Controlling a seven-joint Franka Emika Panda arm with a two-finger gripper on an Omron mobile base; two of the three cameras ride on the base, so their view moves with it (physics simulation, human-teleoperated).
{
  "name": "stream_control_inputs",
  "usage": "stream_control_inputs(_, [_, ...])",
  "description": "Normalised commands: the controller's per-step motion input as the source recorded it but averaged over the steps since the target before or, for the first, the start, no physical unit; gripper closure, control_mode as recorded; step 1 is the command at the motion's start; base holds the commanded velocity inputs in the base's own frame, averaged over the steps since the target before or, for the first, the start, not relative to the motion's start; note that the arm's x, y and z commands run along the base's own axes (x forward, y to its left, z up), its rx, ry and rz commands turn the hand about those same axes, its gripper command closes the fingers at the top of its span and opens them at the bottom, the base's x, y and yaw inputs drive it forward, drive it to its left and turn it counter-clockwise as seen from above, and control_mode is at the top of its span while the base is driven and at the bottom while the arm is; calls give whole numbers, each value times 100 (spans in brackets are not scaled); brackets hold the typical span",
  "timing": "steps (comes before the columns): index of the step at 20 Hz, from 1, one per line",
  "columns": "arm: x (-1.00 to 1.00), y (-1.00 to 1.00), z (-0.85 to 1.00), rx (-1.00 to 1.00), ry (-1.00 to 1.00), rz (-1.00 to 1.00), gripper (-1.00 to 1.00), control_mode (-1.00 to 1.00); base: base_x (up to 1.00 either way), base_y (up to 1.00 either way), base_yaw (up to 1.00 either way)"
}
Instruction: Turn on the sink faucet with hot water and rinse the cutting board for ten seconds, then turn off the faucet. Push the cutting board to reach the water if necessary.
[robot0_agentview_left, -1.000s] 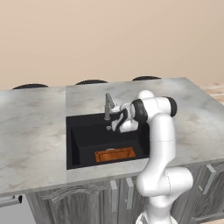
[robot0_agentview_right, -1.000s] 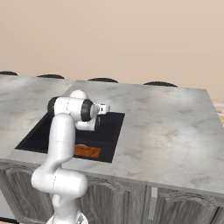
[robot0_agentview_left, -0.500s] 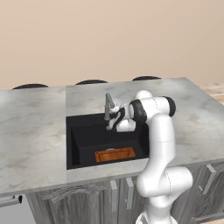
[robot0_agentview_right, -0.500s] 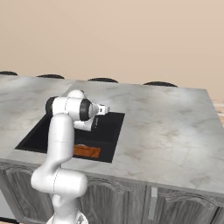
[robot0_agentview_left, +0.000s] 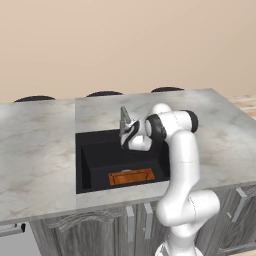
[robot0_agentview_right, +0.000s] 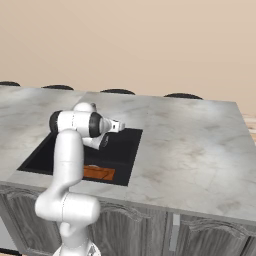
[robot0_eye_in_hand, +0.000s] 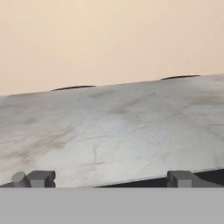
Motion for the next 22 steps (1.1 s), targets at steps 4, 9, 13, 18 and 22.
stream_control_inputs(4, [-49,-29,0,0,1,0,-100,-100,0,0,0])
stream_control_inputs(9, [-46,-40,0,0,0,0,-100,-100,0,0,0])
stream_control_inputs(13, [-44,-52,0,0,0,0,-100,-100,0,0,0])
stream_control_inputs(18, [-46,-55,0,0,0,0,-100,-100,0,0,0])
stream_control_inputs(22, [-48,-59,0,0,0,0,-100,-100,0,0,0])
